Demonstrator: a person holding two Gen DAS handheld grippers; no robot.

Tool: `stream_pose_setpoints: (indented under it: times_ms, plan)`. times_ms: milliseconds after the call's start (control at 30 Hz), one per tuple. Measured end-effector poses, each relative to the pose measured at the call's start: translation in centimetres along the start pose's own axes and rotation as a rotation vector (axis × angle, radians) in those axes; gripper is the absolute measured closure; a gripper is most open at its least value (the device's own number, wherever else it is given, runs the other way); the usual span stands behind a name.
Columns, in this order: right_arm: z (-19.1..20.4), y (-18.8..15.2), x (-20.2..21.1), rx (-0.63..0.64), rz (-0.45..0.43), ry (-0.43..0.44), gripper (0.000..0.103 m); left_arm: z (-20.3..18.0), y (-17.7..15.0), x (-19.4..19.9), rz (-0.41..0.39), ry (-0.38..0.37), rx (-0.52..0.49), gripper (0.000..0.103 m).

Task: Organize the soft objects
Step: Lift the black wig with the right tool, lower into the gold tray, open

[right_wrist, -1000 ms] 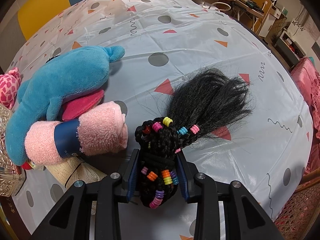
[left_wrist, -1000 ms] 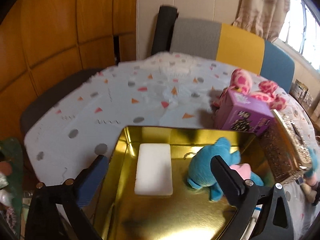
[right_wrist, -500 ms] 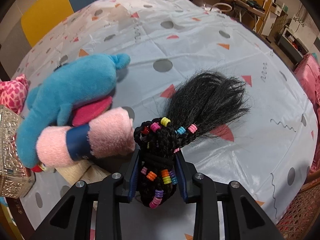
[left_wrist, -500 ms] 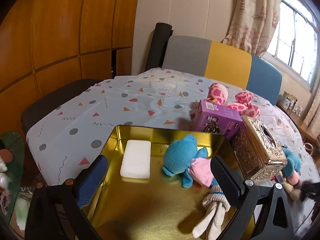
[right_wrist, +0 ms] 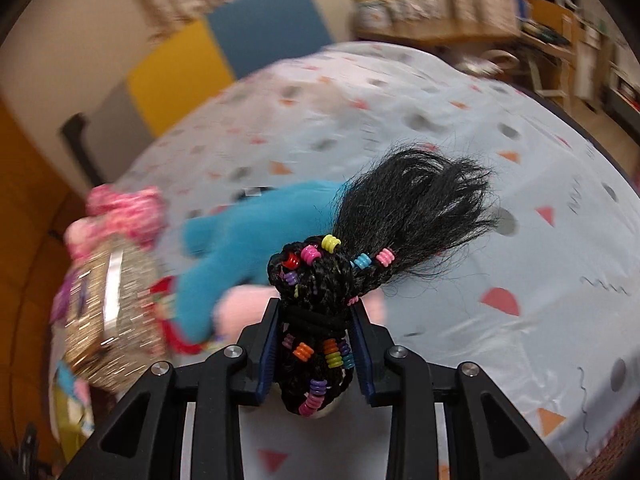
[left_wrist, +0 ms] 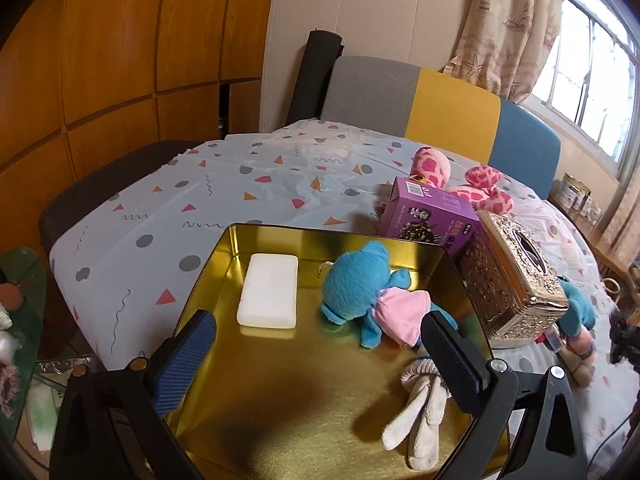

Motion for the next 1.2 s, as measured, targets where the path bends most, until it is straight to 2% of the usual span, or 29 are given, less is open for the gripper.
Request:
stream_pose_setpoints:
  times_ms: [67,200,400,500,667,833,1033,1133,1200]
  plan:
    - [2.9,-0.8,1.0,0.085,-0.009,0.049,0.071,0.2,-0.1,0.1,-0.005,-0.024,0.002,0.0]
    - [9.7,-2.7,2.8,0.284,-0.014,0.14,0.071,0.7,0.0,0.1,-0.006,-0.016,-0.002,0.0]
    - [20.0,-6.8,5.1,0.546,-0.001,0.331,0.071,3.2,0.2,0.3,-0.005,0.01,0.033,0.0]
    - [23.9,-9.3,4.6,0.631,0.06,0.41,0.071,4.7,0.3,0.5,-0.009,0.037,0.055,0.0]
    - [28.0,-12.8,2.4,0.693,0.19,0.501,0.071,7.1,0.4,0.6,-0.017,0.083,0.09,0.0]
    - [31.5,-16.5,0.3,0.796,0.286,0.525,0.071,9.0,0.4,0.6,-0.019,0.103,0.134,0.0]
    - [34.8,-19.7,-3.7,0.868,0.399,0.5,0.069,10.1,-0.1,0.2,-0.004,0.114,0.154,0.0]
    - [34.9,-20.7,-6.2,0.846,0.47,0.451,0.067,10.4,-0.1,0.2,-0.009,0.11,0.164,0.0]
    - [34.2,-20.6,-7.3,0.801,0.502,0.446,0.059,10.7,-0.2,0.3,-0.014,0.1,0.174,0.0]
Point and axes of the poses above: each gripper's, at about its wrist camera, not at the fingertips, and x roughly against the way its jaws point, z to its left, y to its top, the point moved 1 cm from there along -x, roughly the way its jaws point, and after that the axes turned 4 degrees about z, right-handed, at the moved point
